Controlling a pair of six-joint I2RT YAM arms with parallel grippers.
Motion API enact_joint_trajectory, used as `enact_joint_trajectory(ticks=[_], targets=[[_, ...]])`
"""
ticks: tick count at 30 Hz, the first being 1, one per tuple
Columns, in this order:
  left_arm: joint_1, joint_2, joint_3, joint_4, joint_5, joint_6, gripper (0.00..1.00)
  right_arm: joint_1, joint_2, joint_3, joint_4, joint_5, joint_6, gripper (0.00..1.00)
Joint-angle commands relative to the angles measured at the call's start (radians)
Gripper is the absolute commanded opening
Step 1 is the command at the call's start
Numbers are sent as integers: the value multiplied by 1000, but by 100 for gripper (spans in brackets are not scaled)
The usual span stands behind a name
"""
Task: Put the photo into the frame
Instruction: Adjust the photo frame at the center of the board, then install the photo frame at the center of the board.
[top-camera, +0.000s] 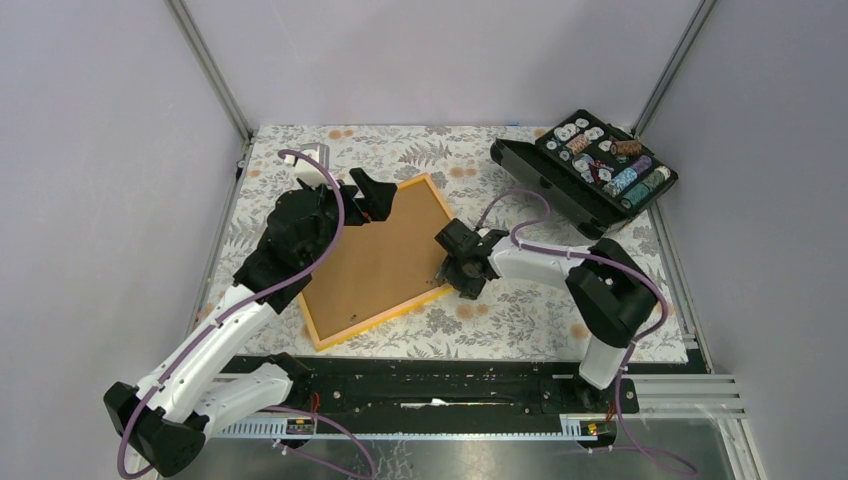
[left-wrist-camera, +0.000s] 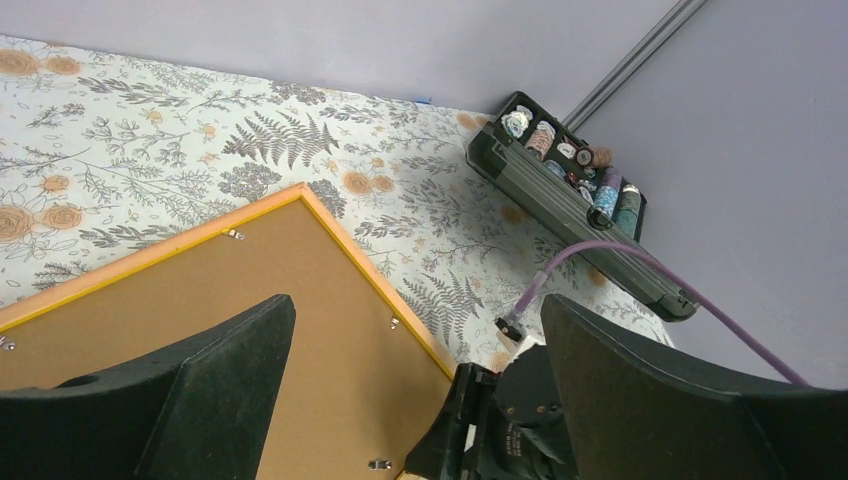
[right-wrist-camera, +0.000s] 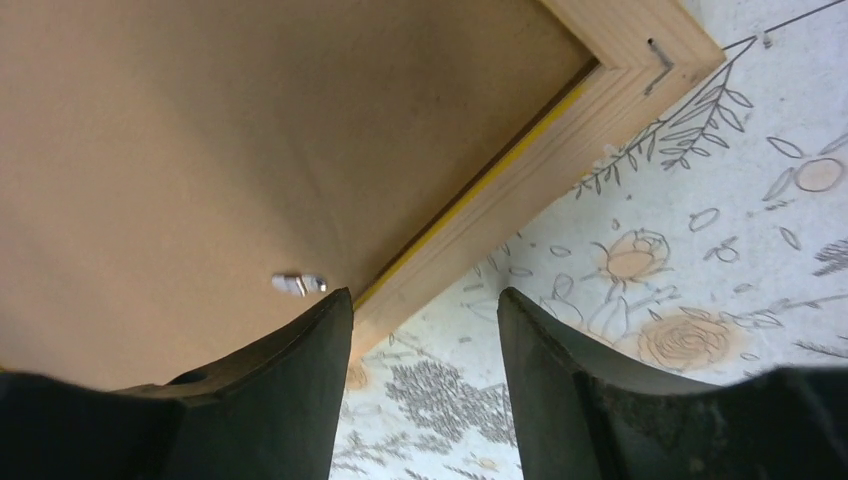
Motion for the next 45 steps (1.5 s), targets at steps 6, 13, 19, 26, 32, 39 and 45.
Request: enact_joint_trajectory(ticks=[6,13,19,26,32,39,45], targets=[[6,-34,2,48,2,2,98,-43,135,49,-31,94,53,38],[8,-30,0,52,12,-3,98,-99,179,118,-55,206,-201,15],[11,-21,-1,52,11,-3,98,-161,238,209,-60,295,-497,14],[13,-10,-2,52,17,-6,98,-176,231,326,-126,335,-627,43],[17,-17,-1,53,22,-9,98,-176,186,333,-181,214,-515,65],[17,-22,-4,57,27,-14,98,-176,190,319,-185,128,-212,64],[17,-29,-2,57,29,-12,98,-176,172,313,-199,181,-165,63]])
